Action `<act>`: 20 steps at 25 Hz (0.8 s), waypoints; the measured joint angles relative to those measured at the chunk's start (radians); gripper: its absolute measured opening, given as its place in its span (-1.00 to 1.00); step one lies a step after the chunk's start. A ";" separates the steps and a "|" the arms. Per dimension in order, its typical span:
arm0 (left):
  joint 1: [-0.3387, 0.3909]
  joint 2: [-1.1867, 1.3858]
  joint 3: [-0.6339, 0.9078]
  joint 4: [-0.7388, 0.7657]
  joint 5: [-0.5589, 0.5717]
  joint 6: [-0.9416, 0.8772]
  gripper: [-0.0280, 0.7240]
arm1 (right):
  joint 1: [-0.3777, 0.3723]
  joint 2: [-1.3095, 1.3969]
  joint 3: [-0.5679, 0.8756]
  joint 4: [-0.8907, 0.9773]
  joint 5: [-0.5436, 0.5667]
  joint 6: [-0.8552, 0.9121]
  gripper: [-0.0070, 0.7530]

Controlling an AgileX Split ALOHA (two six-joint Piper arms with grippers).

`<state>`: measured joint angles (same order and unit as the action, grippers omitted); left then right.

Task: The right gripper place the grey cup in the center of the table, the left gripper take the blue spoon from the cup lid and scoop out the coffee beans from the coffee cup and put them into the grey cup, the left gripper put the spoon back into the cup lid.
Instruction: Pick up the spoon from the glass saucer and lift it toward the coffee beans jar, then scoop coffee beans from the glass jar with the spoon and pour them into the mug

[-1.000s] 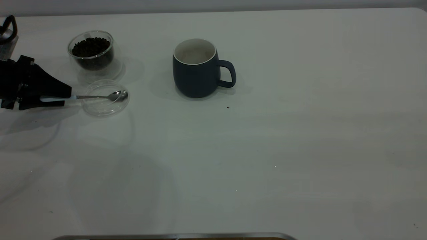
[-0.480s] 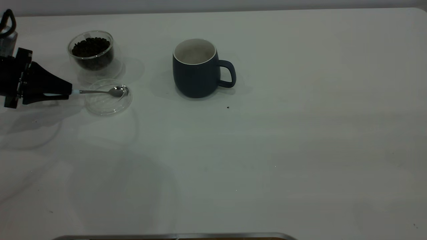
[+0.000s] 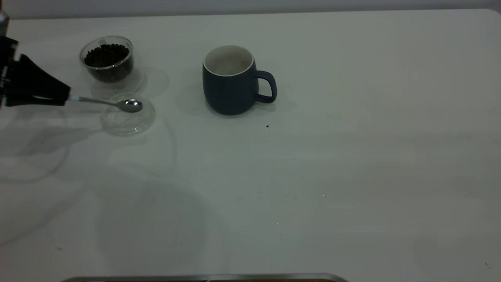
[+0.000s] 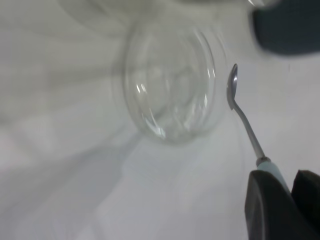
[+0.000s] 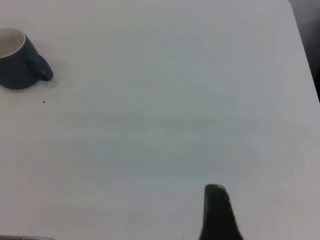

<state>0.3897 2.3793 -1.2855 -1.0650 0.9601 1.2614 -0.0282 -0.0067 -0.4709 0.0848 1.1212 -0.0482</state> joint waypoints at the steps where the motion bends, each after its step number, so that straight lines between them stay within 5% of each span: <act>1: 0.001 -0.017 0.000 0.020 0.006 -0.016 -0.59 | 0.000 0.000 0.000 0.000 0.000 0.000 0.41; 11: 0.014 -0.151 -0.189 -0.014 0.195 -0.137 -0.59 | 0.000 0.000 0.000 0.000 0.000 0.000 0.41; 20: 0.034 -0.111 -0.299 0.050 0.053 -0.189 -0.60 | 0.000 0.000 0.000 0.000 0.000 0.000 0.41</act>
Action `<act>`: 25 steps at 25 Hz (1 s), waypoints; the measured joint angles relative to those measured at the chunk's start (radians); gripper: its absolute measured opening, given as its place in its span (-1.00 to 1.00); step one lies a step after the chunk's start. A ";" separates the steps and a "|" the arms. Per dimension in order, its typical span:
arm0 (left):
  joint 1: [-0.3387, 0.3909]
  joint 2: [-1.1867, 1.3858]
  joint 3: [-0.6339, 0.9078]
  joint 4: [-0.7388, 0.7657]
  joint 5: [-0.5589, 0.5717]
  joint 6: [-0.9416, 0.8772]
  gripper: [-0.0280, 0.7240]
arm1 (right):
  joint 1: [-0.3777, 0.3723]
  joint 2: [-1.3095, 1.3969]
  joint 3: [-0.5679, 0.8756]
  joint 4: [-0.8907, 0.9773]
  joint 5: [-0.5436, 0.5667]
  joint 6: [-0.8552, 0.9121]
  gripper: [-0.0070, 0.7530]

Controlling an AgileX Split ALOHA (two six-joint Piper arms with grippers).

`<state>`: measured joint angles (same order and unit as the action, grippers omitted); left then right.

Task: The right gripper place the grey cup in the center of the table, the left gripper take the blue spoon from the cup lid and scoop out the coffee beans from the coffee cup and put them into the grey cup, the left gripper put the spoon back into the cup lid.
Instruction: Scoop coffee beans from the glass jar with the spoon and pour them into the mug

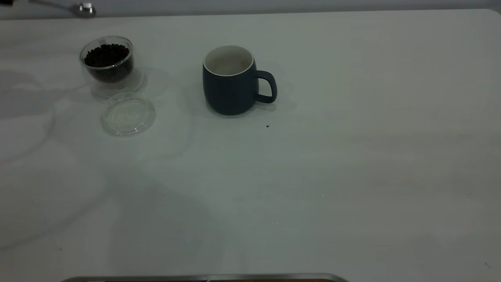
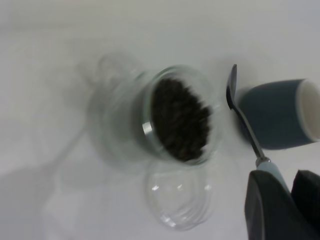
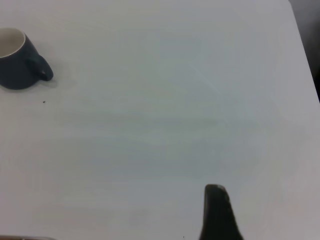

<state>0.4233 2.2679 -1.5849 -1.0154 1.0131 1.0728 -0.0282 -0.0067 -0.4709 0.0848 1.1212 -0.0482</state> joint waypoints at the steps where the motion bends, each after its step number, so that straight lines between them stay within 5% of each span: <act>1: 0.001 0.021 0.000 0.004 -0.002 0.000 -0.60 | 0.000 0.000 0.000 0.000 0.000 0.000 0.41; 25: 0.018 0.239 -0.002 -0.151 0.015 -0.003 -0.60 | 0.000 0.000 0.000 0.000 0.000 0.000 0.41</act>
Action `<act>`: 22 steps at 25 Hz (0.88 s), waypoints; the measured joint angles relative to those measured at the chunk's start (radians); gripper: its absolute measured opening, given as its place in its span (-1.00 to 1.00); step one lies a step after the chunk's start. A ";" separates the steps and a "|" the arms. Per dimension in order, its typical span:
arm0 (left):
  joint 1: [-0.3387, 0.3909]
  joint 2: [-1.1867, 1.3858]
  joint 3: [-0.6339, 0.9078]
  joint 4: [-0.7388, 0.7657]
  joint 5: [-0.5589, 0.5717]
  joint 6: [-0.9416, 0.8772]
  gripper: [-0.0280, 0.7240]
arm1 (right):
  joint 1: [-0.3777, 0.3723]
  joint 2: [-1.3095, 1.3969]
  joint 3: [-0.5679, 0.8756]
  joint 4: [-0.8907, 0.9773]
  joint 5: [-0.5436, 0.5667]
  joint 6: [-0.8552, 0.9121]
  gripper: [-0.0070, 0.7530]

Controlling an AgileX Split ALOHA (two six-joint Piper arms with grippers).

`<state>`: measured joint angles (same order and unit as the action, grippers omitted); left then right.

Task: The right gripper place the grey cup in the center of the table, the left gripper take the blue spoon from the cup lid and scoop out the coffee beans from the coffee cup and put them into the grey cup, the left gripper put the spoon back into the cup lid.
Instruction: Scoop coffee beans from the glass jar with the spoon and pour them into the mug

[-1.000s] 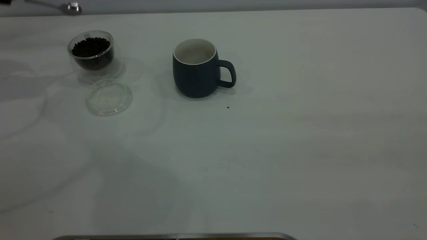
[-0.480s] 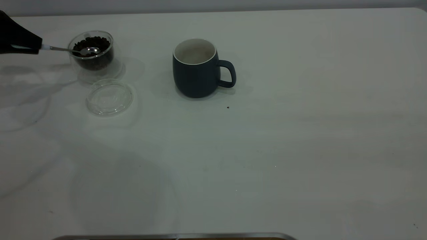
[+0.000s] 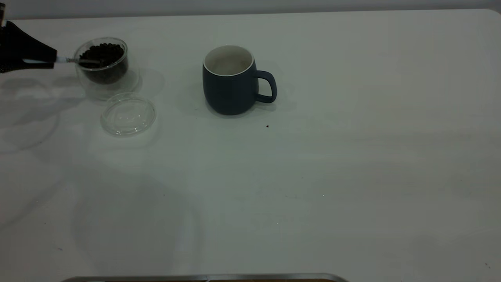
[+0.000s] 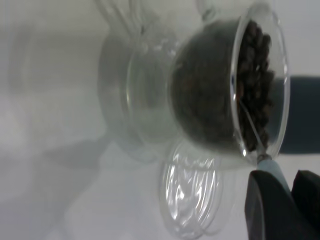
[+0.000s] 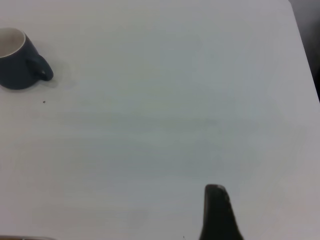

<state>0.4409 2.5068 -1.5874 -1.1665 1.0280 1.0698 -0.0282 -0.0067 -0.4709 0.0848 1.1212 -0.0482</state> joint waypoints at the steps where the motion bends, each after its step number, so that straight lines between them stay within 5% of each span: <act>1: 0.010 0.001 0.000 -0.019 0.004 0.000 -0.60 | 0.000 0.000 0.000 0.000 0.000 0.000 0.41; 22: 0.060 0.008 0.000 -0.029 0.120 -0.022 -0.60 | 0.000 0.000 0.000 0.000 0.000 0.000 0.41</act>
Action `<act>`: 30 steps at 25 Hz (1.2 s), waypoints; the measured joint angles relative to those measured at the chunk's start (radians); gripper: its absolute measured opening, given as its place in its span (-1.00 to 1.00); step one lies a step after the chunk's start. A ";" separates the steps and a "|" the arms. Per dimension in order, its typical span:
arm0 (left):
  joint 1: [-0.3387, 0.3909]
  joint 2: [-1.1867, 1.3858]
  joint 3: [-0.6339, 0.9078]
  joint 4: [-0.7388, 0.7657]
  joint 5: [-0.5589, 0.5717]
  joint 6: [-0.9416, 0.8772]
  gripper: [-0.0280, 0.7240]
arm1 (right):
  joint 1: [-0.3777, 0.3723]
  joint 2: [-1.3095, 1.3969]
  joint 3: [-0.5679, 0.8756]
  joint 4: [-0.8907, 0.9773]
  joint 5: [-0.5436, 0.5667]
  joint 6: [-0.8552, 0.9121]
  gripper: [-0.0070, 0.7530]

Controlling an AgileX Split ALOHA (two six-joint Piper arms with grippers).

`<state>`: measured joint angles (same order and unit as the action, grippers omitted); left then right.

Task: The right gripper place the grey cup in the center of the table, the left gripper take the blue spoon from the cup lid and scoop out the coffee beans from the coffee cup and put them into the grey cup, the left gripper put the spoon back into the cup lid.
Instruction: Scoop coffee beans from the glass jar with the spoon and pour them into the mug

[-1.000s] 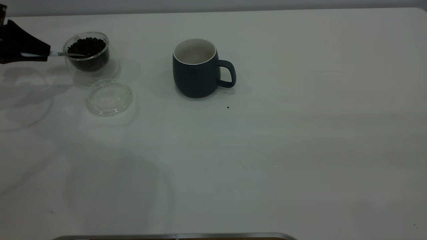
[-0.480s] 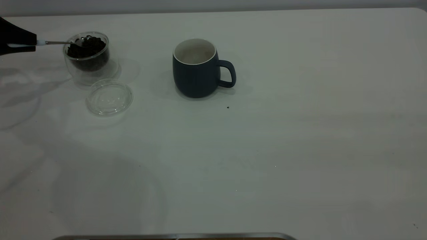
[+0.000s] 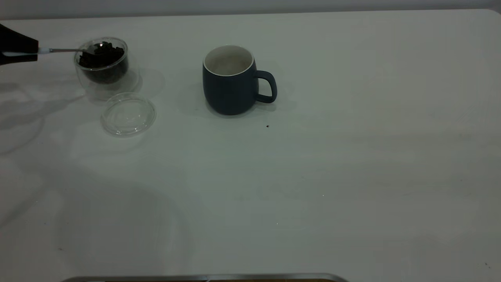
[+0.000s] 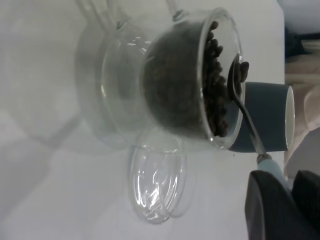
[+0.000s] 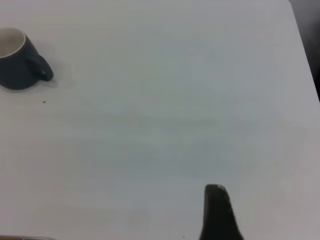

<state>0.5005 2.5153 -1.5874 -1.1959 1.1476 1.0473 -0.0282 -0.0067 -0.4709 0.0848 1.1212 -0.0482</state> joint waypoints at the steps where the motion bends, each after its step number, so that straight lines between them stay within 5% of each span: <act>1: 0.000 0.000 0.000 0.002 0.000 -0.004 -0.60 | 0.000 0.000 0.000 0.000 0.000 0.000 0.41; 30: -0.043 -0.023 0.000 -0.013 0.004 -0.162 -0.60 | 0.000 0.000 0.000 0.000 0.000 0.000 0.41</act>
<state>0.4579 2.4921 -1.5874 -1.2085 1.1519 0.8850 -0.0282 -0.0067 -0.4709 0.0848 1.1212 -0.0482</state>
